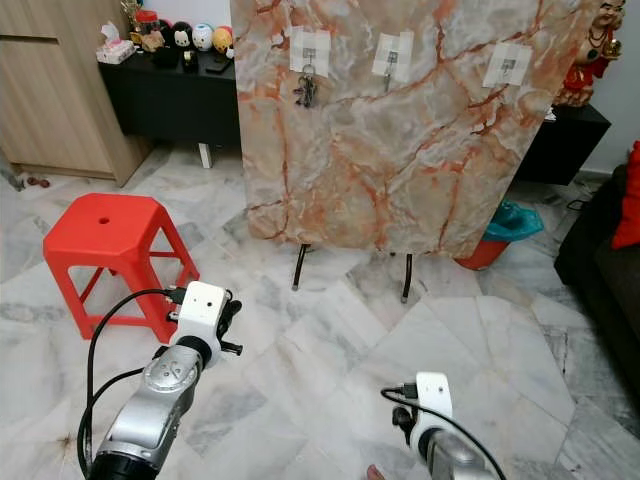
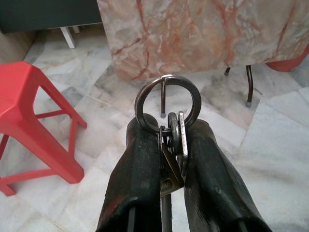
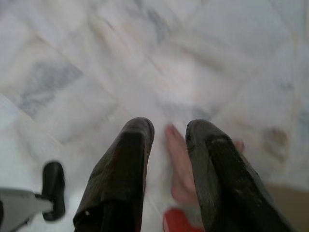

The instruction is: Hang keys on a hook

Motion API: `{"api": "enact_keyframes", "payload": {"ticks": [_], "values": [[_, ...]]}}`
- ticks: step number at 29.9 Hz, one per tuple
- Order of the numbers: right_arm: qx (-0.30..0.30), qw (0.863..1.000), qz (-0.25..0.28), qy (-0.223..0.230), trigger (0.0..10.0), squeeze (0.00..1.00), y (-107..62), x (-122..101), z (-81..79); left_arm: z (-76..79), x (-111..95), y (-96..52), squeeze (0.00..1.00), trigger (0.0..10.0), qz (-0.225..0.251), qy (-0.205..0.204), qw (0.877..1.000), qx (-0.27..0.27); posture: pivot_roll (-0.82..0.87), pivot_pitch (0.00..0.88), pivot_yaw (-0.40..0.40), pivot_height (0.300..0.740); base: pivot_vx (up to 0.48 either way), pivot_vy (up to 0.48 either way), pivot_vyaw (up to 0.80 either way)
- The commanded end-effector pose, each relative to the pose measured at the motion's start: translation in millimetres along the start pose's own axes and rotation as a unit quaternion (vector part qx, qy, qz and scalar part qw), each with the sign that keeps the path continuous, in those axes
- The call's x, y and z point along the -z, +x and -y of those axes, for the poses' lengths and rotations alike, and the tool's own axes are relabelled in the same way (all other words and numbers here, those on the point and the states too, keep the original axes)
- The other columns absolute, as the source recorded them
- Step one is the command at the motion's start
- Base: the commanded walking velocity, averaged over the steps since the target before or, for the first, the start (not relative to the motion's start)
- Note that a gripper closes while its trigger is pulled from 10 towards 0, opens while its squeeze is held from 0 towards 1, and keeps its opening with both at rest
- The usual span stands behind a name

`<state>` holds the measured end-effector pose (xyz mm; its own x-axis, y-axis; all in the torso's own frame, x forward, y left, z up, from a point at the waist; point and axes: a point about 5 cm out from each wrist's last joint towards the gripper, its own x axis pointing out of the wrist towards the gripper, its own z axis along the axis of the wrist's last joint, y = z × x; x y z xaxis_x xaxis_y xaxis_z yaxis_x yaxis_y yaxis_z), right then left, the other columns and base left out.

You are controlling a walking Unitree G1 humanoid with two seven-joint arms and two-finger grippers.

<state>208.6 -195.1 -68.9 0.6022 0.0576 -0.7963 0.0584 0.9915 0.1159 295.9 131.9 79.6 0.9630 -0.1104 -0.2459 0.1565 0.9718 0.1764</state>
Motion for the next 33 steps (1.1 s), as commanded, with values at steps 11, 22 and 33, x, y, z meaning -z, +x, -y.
{"api": "enact_keyframes", "payload": {"ticks": [11, 22, 33], "values": [[0.031, 0.999, -0.024, 0.021, 10.0, 0.0, -6.8, 27, 15.9, -10.0, 10, -3.2, 0.0, 10.0, -0.014, 0.004, 1.0, -0.006, 0.02, 0.0, -0.068, 0.74, 0.0, 0.0, 0.0], [0.045, 0.998, -0.049, 0.009, 10.0, 0.0, -17.5, 55, 30.8, -0.3, 7, -3.4, 0.0, 10.0, -0.006, -0.013, 1.0, 0.017, 0.0, 0.0, -0.063, 0.74, 0.199, 0.0, 0.0], [0.04, 0.997, -0.063, 0.013, 10.0, 0.0, -18.6, 69, 21.7, -4.1, 2, -1.1, 0.0, 10.0, -0.003, -0.009, 1.0, 0.021, 0.01, 0.0, -0.055, 0.74, 0.4, 0.0, 0.0]]}}
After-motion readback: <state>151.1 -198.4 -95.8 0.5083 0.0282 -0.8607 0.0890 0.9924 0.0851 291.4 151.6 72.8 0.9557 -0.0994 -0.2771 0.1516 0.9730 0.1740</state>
